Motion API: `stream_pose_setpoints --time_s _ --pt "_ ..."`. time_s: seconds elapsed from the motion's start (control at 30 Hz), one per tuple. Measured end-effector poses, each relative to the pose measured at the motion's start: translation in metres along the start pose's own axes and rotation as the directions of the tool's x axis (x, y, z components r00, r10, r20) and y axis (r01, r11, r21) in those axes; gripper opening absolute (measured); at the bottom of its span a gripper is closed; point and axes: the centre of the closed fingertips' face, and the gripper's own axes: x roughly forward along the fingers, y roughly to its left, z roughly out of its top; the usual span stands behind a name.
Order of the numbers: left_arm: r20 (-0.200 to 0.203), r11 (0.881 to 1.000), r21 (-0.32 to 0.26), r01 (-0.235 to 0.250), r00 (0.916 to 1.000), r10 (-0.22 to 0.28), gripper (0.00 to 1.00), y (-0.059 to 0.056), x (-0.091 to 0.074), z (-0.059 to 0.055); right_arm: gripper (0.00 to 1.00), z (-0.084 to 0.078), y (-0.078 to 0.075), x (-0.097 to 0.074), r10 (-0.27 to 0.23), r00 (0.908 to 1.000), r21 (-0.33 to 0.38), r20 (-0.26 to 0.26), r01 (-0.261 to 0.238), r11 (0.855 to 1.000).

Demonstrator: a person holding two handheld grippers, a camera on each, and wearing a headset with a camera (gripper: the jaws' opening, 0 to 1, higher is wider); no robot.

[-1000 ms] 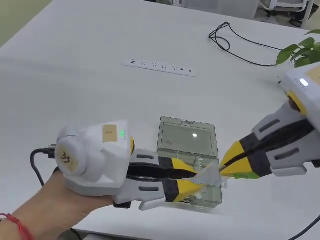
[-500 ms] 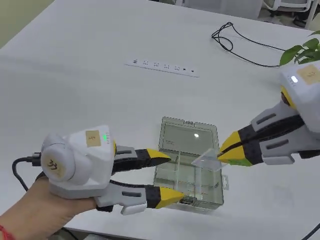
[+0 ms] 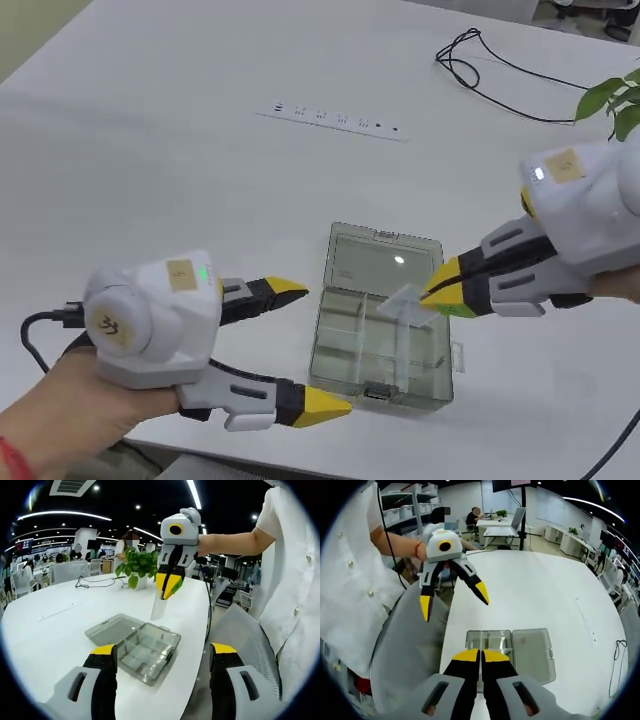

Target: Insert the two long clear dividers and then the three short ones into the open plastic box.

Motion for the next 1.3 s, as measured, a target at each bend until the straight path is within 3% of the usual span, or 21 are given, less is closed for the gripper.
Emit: stream_pose_setpoints --time_s 0.2,0.4,0.63,0.97,1.1,1.3 --pt "-0.014 1.0 -0.019 -0.003 0.9999 0.003 0.91 0.002 0.002 -0.009 0.02 -0.014 -0.004 0.017 -0.004 0.9999 0.023 -0.011 0.004 1.0" --pt "-0.026 0.999 -0.039 -0.01 0.9996 0.009 0.97 0.004 0.003 -0.016 0.02 -0.026 -0.01 0.028 -0.015 0.9998 0.037 -0.016 0.016 0.999" --pt "-0.032 0.999 -0.044 -0.009 0.9995 0.007 0.97 0.003 0.004 -0.019 0.02 -0.044 -0.017 0.04 -0.011 0.9996 0.06 -0.027 0.013 0.998" --pt "-0.028 0.999 -0.051 -0.015 0.9995 0.014 1.0 0.005 0.004 -0.019 0.02 -0.053 -0.022 0.043 -0.008 0.9997 0.084 -0.022 0.01 0.996" --pt "-0.023 0.998 -0.056 -0.014 0.9997 0.013 0.99 0.005 0.005 -0.018 0.02 -0.049 -0.02 0.044 -0.014 0.9998 0.066 -0.015 0.015 0.998" --pt "-0.02 0.998 -0.062 -0.012 0.9997 0.011 0.98 0.004 0.007 -0.019 0.02 -0.045 -0.011 0.049 -0.013 0.9995 -0.039 -0.028 0.012 0.999"
